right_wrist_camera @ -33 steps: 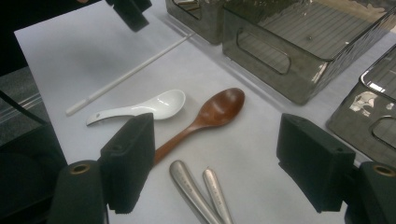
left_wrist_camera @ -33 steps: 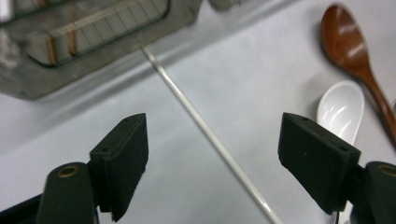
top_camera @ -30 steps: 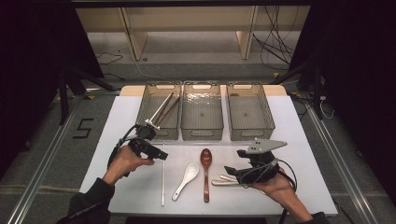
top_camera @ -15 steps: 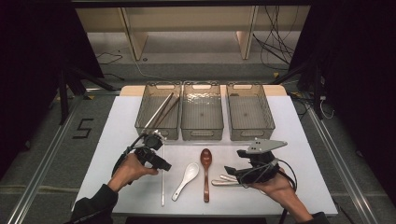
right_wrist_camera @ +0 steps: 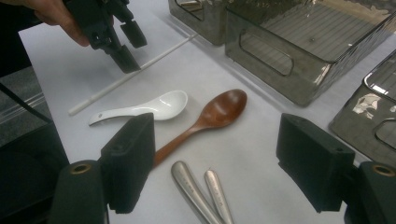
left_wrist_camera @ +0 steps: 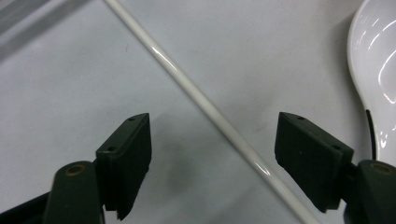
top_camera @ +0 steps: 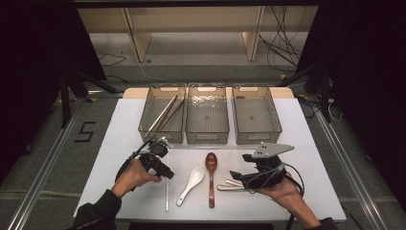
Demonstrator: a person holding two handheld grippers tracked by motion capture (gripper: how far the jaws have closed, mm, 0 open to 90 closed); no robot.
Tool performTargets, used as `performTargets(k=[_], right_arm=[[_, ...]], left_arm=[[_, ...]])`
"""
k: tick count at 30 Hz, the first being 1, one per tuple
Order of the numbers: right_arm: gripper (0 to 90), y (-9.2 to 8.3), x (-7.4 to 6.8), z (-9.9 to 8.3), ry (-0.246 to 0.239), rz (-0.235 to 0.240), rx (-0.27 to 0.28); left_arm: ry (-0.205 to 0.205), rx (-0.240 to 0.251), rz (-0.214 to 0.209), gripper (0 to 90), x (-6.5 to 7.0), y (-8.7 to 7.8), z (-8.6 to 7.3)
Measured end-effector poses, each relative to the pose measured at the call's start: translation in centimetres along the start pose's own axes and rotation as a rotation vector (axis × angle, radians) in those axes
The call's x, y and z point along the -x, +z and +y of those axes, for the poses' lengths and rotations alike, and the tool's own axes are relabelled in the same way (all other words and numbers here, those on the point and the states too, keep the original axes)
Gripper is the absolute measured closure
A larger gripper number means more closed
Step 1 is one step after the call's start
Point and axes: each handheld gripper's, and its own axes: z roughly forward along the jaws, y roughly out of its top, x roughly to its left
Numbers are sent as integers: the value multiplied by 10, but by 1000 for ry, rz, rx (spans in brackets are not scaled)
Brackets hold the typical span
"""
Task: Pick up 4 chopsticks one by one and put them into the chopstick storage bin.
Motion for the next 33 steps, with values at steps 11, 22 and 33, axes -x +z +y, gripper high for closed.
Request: performTargets(k=[11, 22, 33], right_arm=[[291, 0, 0, 0, -3, 1, -2], [293, 0, -1, 0, -3, 0, -4], [295, 1, -1, 0, -10, -1, -5]], left_arm=[[35, -43, -9, 400, 4, 7, -1], [94, -55, 41, 516, 7, 9, -3], [85, -44, 27, 614, 3, 7, -5]])
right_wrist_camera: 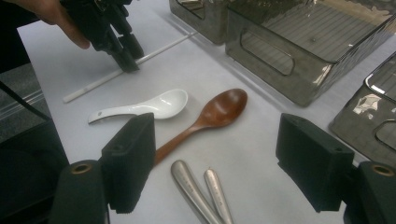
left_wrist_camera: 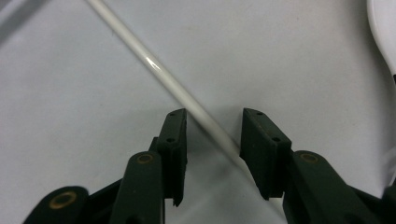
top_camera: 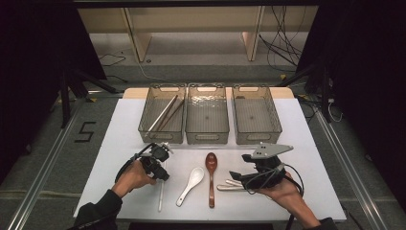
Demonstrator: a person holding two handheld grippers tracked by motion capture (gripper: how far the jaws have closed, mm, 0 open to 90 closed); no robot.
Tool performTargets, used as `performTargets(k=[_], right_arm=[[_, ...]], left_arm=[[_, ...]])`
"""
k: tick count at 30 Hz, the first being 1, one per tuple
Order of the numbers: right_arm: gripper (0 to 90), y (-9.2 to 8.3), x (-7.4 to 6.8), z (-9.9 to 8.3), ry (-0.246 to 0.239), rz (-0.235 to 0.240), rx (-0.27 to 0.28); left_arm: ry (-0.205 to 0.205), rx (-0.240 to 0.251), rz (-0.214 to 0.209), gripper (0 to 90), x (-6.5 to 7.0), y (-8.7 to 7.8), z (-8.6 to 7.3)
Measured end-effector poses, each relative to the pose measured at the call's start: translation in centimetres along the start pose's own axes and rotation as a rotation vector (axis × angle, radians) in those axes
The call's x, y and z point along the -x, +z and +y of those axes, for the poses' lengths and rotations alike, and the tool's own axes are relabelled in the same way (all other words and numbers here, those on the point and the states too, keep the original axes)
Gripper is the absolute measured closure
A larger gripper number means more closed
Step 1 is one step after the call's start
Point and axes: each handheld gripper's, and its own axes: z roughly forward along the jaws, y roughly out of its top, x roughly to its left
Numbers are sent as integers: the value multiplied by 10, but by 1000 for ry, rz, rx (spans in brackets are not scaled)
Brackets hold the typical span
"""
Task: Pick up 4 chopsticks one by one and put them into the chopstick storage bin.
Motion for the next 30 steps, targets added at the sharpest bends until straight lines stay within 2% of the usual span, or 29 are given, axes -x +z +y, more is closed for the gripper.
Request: performTargets(k=[8, 20, 22, 25, 30], right_arm=[[294, 0, 0, 0, 2, -1, 0], [295, 0, 0, 0, -1, -1, -2], [295, 0, 0, 0, -1, -1, -2], [295, -1, 0, 0, -2, -1, -2], [295, 0, 0, 0, -4, 0, -3]], left_arm=[[-14, -5, -2, 667, -3, -1, -1], [-56, -20, -23, 747, -11, -2, -4], [-51, -29, -22, 762, -12, -2, -4], [-41, -31, -16, 832, -13, -3, -5], [-20, -30, -11, 834, -12, -3, -5]])
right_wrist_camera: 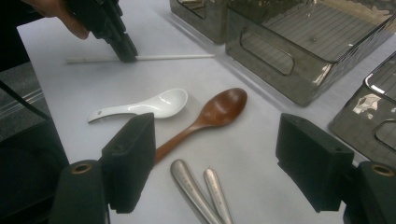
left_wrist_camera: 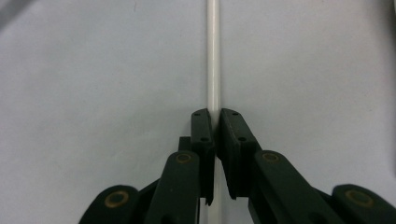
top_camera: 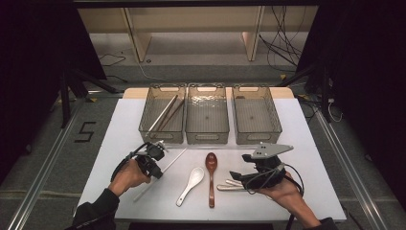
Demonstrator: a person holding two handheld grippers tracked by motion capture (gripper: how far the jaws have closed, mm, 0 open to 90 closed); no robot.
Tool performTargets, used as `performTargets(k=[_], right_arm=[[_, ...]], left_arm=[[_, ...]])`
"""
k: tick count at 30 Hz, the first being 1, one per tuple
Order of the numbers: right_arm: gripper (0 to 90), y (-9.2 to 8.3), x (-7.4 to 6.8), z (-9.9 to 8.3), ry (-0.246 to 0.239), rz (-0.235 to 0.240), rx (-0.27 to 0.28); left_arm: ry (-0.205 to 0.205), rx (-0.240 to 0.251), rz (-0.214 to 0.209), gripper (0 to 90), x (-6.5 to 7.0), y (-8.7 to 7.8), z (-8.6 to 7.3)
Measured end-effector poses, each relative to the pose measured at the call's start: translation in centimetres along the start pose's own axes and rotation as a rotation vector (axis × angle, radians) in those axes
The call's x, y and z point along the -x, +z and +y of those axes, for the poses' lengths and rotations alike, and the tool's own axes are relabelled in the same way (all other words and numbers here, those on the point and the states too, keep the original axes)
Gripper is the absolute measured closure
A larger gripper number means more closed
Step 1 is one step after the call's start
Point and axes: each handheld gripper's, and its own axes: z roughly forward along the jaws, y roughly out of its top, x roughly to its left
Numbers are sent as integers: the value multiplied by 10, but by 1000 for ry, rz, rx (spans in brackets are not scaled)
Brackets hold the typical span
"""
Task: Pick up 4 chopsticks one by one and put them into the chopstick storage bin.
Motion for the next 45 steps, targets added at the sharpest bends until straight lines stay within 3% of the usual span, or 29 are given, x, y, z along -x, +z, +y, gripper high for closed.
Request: performTargets(k=[18, 29, 39, 45], right_arm=[[296, -1, 0, 0, 2, 0, 1], [296, 0, 0, 0, 3, 2, 1], [296, 0, 1, 0, 3, 0, 1], [295, 0, 1, 0, 8, 0, 4]], left_arm=[[64, 14, -18, 839, -1, -8, 0], [60, 97, -37, 843, -1, -26, 1], [42, 164, -51, 843, -11, -45, 1], [19, 237, -62, 842, -19, -62, 4]])
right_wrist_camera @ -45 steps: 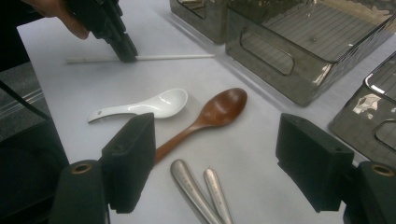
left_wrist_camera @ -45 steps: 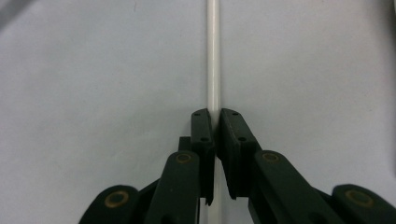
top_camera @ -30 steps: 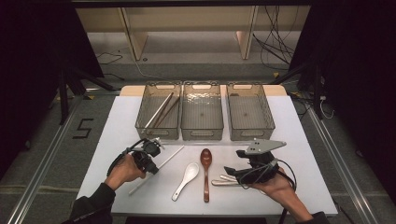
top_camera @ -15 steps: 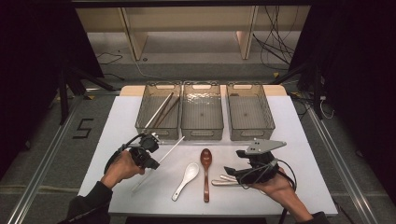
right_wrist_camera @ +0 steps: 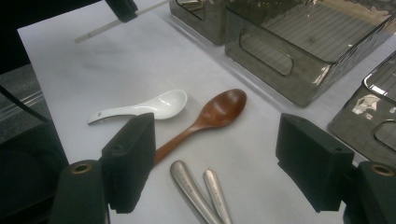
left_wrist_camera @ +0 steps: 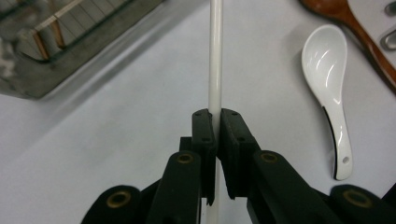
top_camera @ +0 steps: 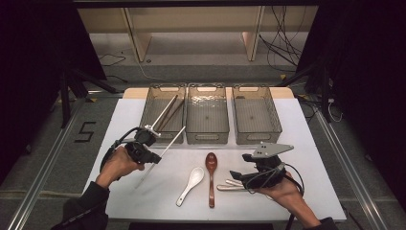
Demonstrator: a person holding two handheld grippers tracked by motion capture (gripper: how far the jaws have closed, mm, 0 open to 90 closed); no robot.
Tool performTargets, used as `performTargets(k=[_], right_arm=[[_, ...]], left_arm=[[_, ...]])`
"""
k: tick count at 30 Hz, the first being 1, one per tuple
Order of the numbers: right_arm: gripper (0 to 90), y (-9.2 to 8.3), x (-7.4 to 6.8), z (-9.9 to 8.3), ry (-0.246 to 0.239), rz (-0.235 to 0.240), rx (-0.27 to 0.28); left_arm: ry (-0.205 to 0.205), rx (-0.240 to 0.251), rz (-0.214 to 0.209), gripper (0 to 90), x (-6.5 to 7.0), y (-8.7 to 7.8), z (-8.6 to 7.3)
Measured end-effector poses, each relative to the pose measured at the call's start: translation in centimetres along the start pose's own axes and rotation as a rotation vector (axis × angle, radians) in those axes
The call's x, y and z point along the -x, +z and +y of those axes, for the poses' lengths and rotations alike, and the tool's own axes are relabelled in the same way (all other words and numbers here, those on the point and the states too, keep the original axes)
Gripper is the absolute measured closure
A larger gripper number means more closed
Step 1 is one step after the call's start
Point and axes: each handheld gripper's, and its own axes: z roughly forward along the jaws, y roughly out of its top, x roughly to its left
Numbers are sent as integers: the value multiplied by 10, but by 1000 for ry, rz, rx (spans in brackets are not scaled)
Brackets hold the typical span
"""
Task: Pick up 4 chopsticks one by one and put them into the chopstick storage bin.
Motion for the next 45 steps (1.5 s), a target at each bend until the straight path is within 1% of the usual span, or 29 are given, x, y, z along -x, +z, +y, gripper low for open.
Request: performTargets(k=[1, 3, 6, 8, 11, 13, 15, 18, 25, 29, 32, 35, 39, 45], right_arm=[[295, 0, 0, 0, -1, 0, -1], [295, 0, 0, 0, 0, 1, 2], [295, 0, 0, 0, 1, 0, 5], [295, 0, 1, 0, 3, 1, 7], [295, 0, 1, 0, 2, 1, 5], [295, 0, 1, 0, 1, 0, 6], [295, 0, 1, 0, 2, 1, 7], [295, 0, 1, 0, 4, -1, 6], [295, 0, 2, -1, 10, 0, 6], [295, 0, 2, -1, 8, 0, 8], [295, 0, 2, -1, 10, 2, 7], [295, 0, 2, -1, 8, 2, 7], [295, 0, 2, -1, 9, 3, 7], [295, 0, 3, -1, 9, 4, 8]], left_arm=[[-3, 7, -3, 843, -1, -2, 1], [-11, 32, 5, 842, -4, -6, 4], [-18, 64, -2, 842, -9, -13, 8], [-22, 74, 3, 842, -10, -16, 11], [-32, 104, -3, 842, -15, -20, 13], [-37, 111, 6, 842, -18, -22, 16], [-50, 125, 7, 842, -22, -23, 18], [-59, 147, 15, 841, -28, -27, 23], [-78, 204, 47, 841, -41, -41, 37], [-87, 223, 70, 841, -49, -48, 47], [-101, 235, 65, 841, -55, -53, 53], [-113, 248, 72, 841, -61, -57, 59], [-117, 251, 83, 841, -65, -60, 65], [-128, 272, 96, 840, -72, -62, 73]])
